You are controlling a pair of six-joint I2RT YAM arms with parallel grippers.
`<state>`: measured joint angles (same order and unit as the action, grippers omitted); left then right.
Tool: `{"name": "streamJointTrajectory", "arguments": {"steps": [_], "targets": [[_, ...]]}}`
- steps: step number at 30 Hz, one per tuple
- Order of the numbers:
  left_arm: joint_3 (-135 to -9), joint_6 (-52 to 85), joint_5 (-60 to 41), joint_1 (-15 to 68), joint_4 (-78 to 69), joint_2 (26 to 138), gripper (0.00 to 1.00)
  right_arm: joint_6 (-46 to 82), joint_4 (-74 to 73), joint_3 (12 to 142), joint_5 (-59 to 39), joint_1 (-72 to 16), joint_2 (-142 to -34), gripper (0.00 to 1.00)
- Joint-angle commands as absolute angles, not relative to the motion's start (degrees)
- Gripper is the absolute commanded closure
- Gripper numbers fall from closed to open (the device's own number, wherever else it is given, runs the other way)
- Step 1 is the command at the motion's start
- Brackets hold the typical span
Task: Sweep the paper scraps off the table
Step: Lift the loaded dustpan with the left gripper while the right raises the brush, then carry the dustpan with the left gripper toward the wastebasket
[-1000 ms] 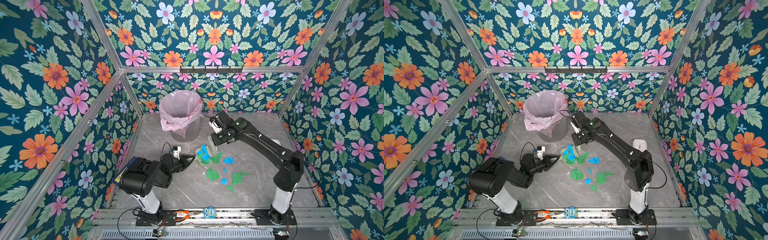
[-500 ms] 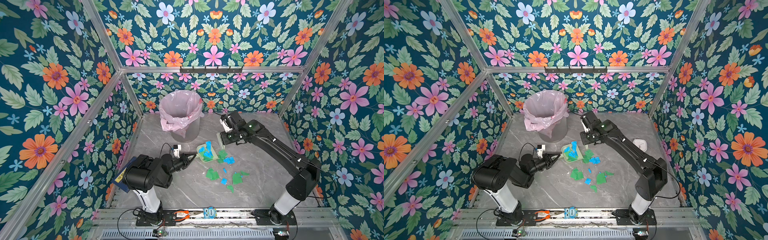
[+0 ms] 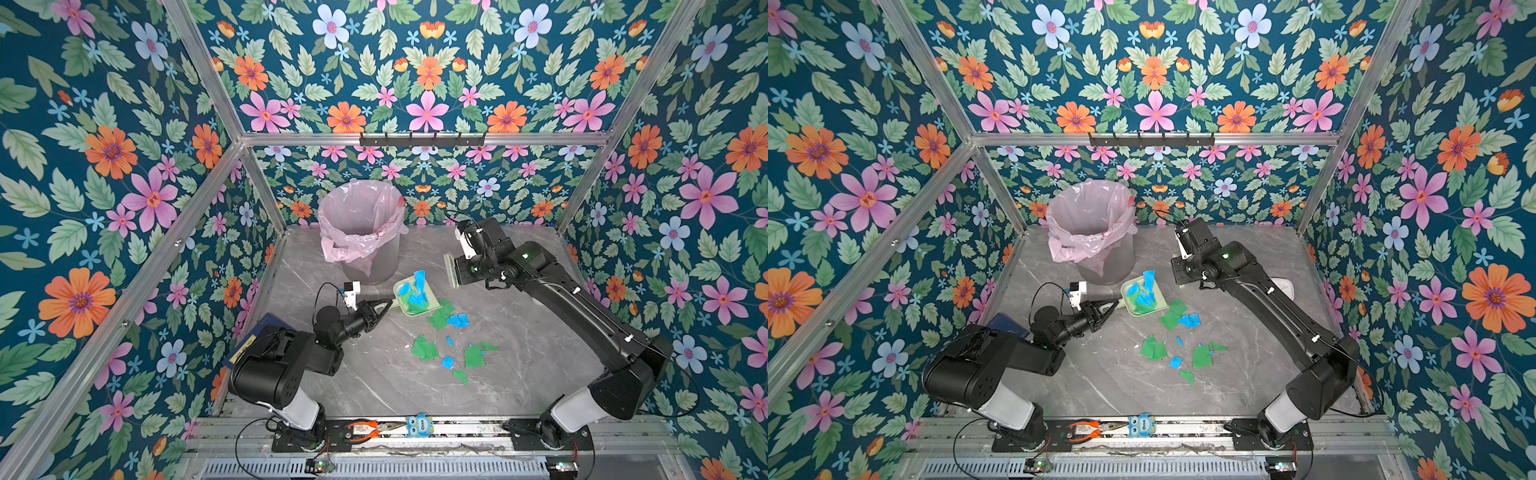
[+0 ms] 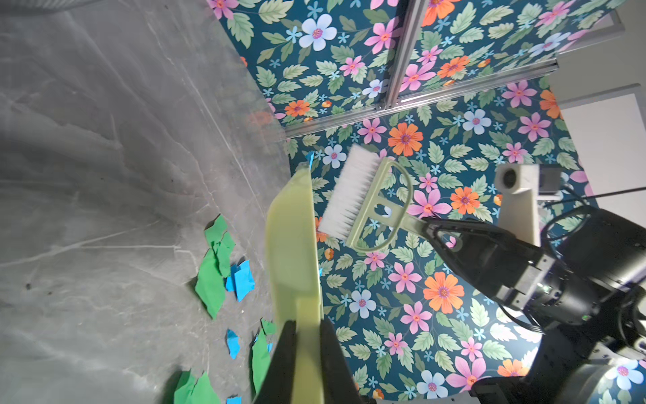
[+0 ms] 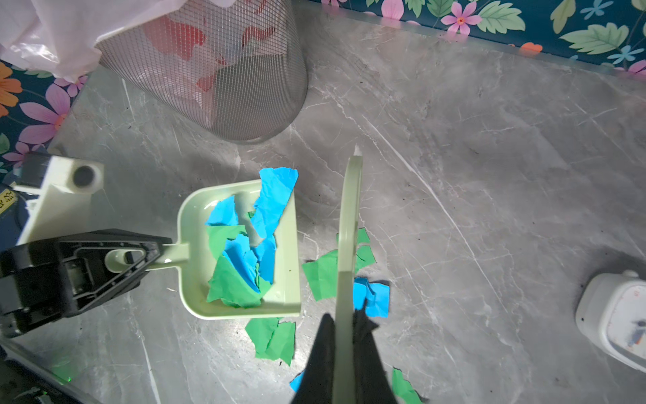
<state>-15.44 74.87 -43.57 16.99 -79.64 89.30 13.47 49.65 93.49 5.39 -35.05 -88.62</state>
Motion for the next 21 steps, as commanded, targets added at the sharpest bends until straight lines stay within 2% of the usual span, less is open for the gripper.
{"name": "streamJointTrajectory", "arguments": {"steps": [1, 11, 21], "targets": [[-16.2, 75.3, -44.1, 17.1, -76.0, 86.1, 1.0, 14.3, 49.1, 92.2, 7.3, -34.7, -87.8, 1.0], [-21.1, 68.7, -41.3, 17.7, -51.4, 72.5, 1.0, 15.3, 47.1, 88.2, 9.0, -33.2, -84.3, 1.0], [-22.0, 76.1, -41.8, 17.8, -55.3, 68.4, 1.0, 15.2, 46.7, 87.0, 9.6, -32.9, -82.3, 1.0]]}}
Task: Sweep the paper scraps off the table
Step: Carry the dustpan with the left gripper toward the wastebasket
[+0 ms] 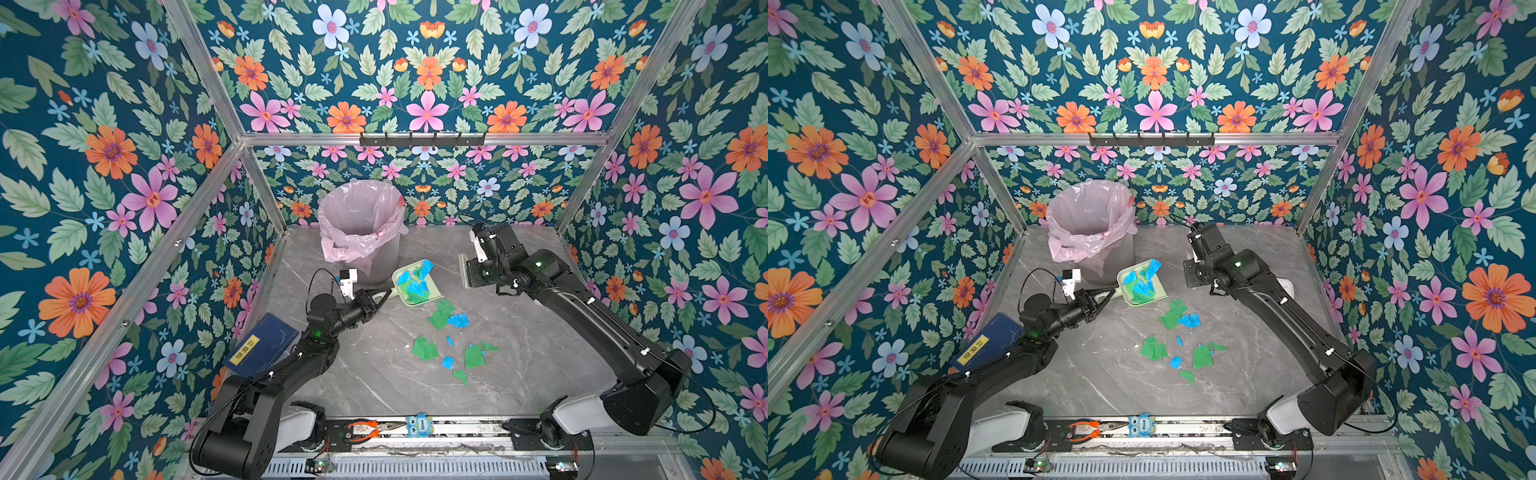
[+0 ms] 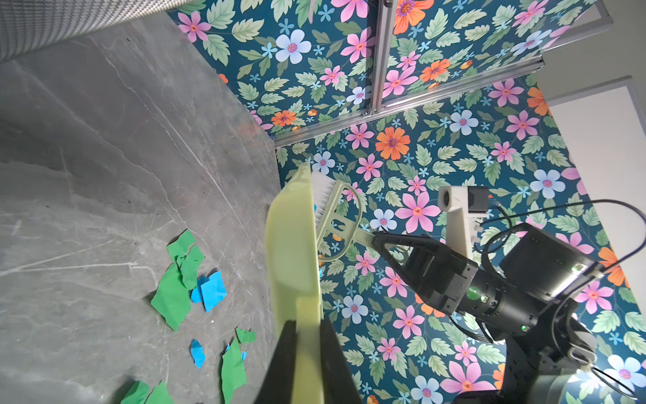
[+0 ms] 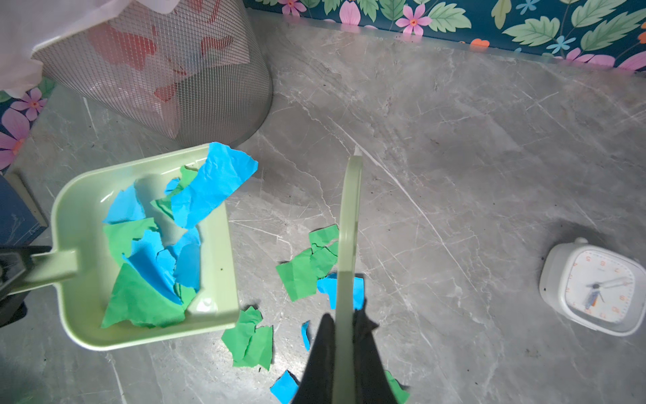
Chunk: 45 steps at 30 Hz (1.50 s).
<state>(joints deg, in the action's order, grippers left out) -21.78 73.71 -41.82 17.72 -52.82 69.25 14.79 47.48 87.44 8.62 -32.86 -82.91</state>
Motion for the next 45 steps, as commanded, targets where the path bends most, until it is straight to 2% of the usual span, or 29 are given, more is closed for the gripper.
{"name": "streamJointTrajectory", "arguments": {"steps": [1, 16, 28, 45], "targets": [[-22.0, 76.3, -41.7, 17.8, -55.0, 67.9, 1.0, 15.3, 46.7, 86.8, 9.5, -32.9, -82.2, 1.0], [-26.8, 80.0, -40.7, 17.8, -50.8, 64.5, 1.0, 16.0, 46.7, 86.3, 8.2, -32.9, -81.1, 1.0], [-39.9, 77.6, -40.2, 16.9, -33.8, 64.5, 1.0, 16.4, 46.8, 86.0, 8.0, -32.9, -80.6, 1.0], [-57.4, 76.0, -43.5, 3.8, -22.8, 67.1, 1.0, 17.0, 44.7, 85.4, 5.9, -32.9, -81.4, 1.0]]}}
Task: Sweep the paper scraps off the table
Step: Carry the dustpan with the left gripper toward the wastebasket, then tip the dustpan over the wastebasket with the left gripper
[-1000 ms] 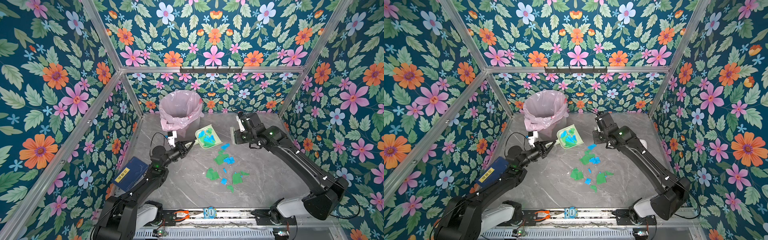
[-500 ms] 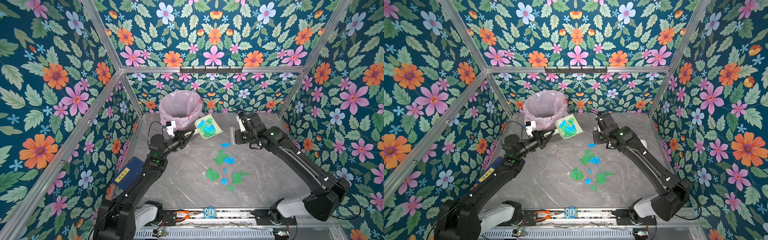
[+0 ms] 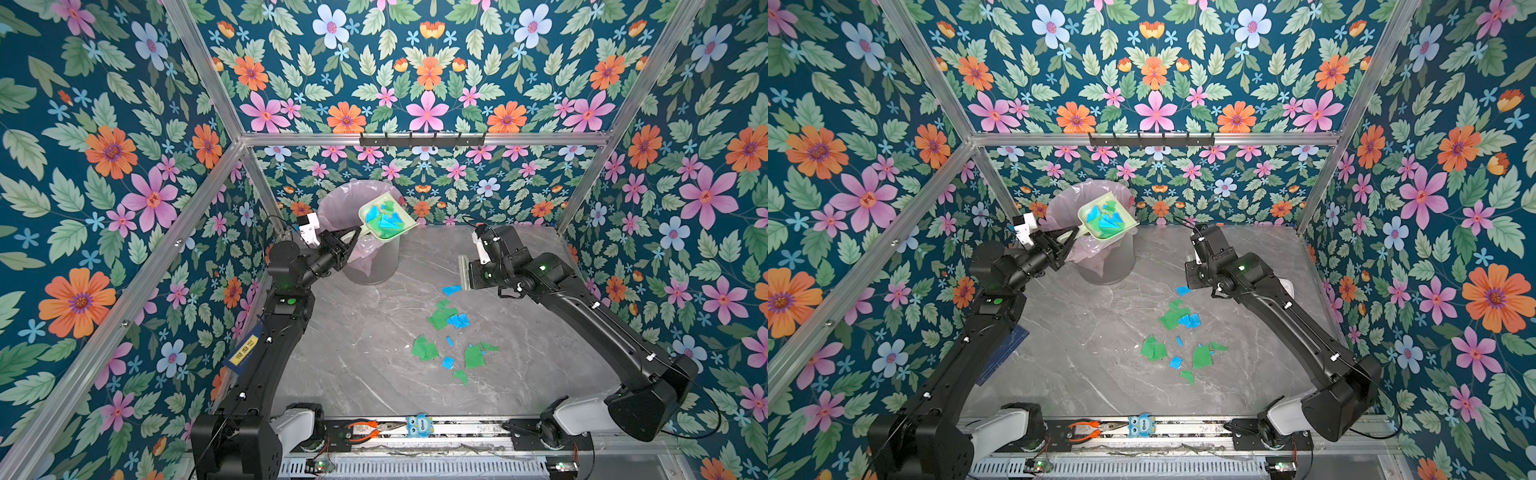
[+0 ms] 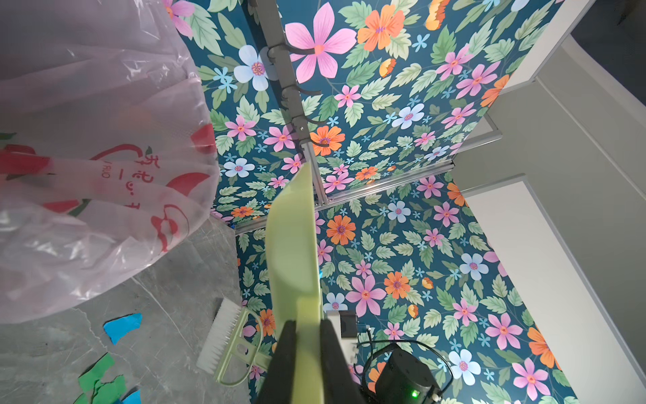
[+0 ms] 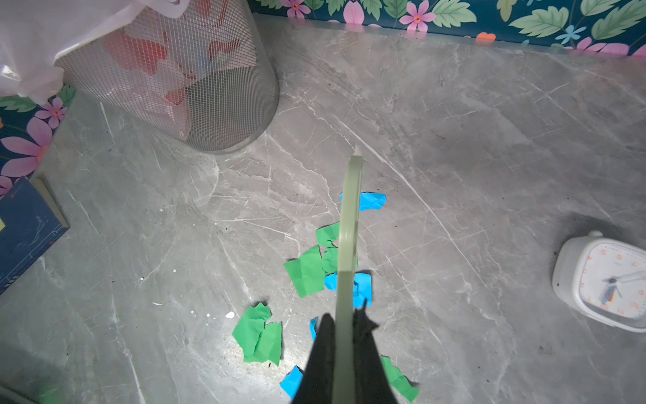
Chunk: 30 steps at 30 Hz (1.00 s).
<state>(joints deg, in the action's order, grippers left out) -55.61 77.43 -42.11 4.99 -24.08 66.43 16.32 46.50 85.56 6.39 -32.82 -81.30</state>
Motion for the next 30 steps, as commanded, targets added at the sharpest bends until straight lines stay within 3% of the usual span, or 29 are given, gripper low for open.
{"name": "streamJointTrajectory", "arguments": {"steps": [1, 13, 30], "targets": [[-58.5, 75.5, -43.8, 3.2, -21.8, 67.5, 1.0, 17.0, 44.6, 85.4, 6.0, -32.8, -81.4, 1.0], [-74.0, 54.6, -35.9, 0.2, 3.6, 73.9, 1.0, 16.6, 44.5, 86.8, 5.8, -32.9, -82.0, 1.0], [-83.9, 40.7, -25.5, -0.4, 15.2, 81.3, 1.0, 16.5, 43.9, 85.5, 7.1, -32.9, -81.6, 1.0]]}}
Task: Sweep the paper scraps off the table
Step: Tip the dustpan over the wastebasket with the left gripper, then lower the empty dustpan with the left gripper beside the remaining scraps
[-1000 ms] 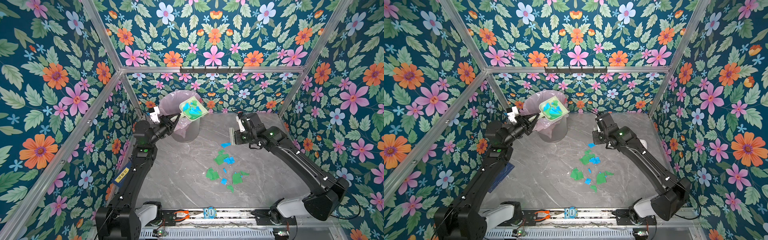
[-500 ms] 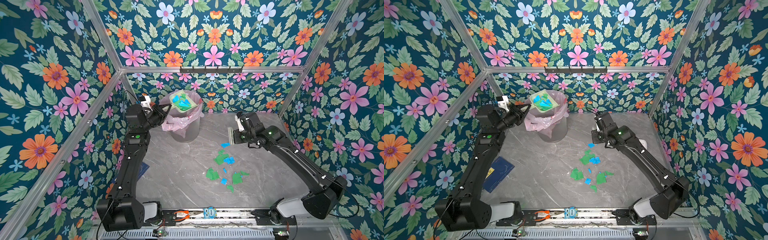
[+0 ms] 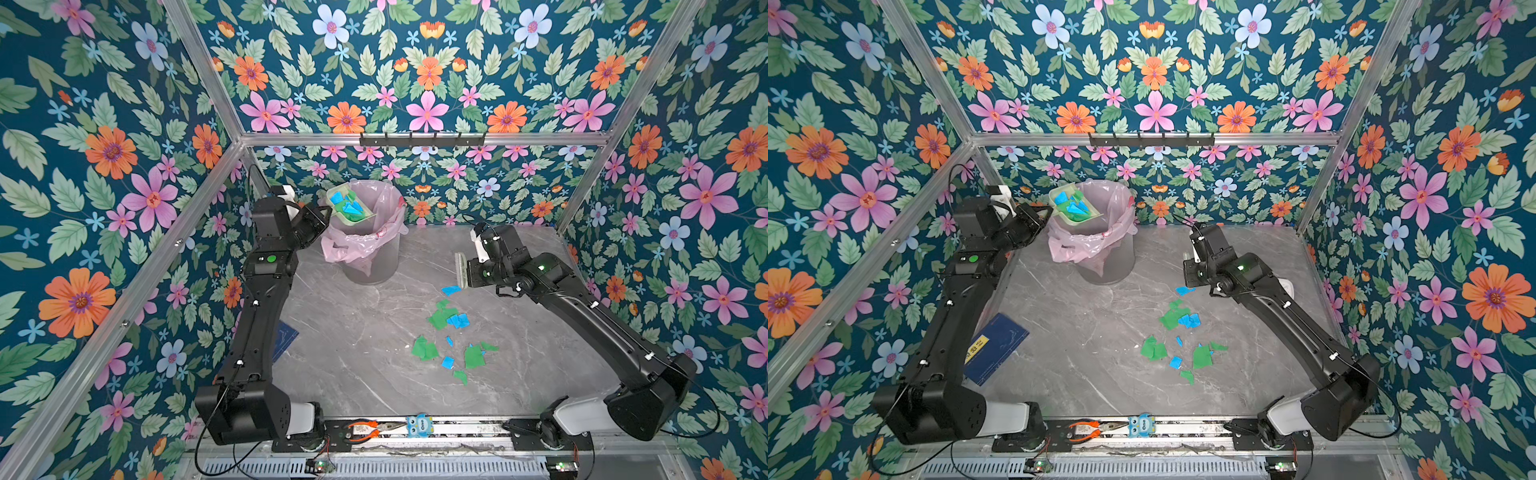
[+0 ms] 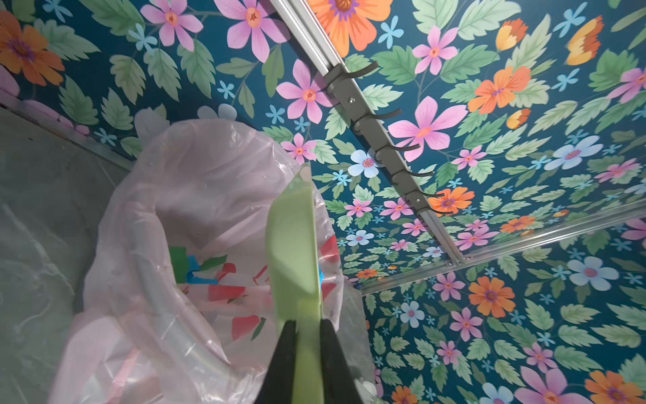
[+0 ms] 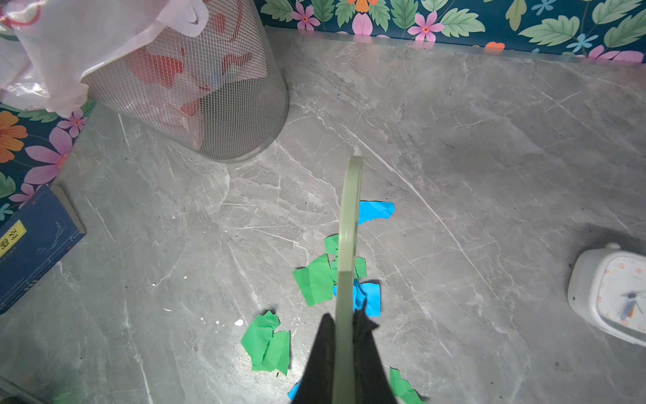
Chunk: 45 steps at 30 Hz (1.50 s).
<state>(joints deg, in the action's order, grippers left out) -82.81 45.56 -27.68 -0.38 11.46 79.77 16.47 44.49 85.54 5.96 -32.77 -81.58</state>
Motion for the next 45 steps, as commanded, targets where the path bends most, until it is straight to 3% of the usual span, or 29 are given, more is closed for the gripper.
{"name": "streamJointTrajectory", "arguments": {"steps": [1, 16, 31, 37, 45], "targets": [[-84.5, 39.8, -25.0, -0.4, 15.9, 81.9, 1.0, 16.5, 44.1, 85.5, 7.5, -32.9, -81.5, 1.0], [-87.7, 33.0, -17.3, 0.1, 20.6, 84.2, 1.0, 15.9, 44.1, 84.8, 8.3, -32.9, -80.8, 1.0], [-99.3, 27.9, -13.9, 3.8, 27.0, 89.5, 1.0, 15.0, 43.7, 85.3, 8.8, -32.8, -80.2, 1.0], [-108.2, 22.6, -5.6, 10.6, 33.9, 94.0, 1.0, 14.7, 43.5, 85.5, 9.1, -32.8, -79.6, 1.0], [-114.2, 17.9, 3.1, 13.5, 40.6, 96.8, 1.0, 14.4, 43.4, 84.7, 9.2, -32.5, -78.4, 1.0]]}}
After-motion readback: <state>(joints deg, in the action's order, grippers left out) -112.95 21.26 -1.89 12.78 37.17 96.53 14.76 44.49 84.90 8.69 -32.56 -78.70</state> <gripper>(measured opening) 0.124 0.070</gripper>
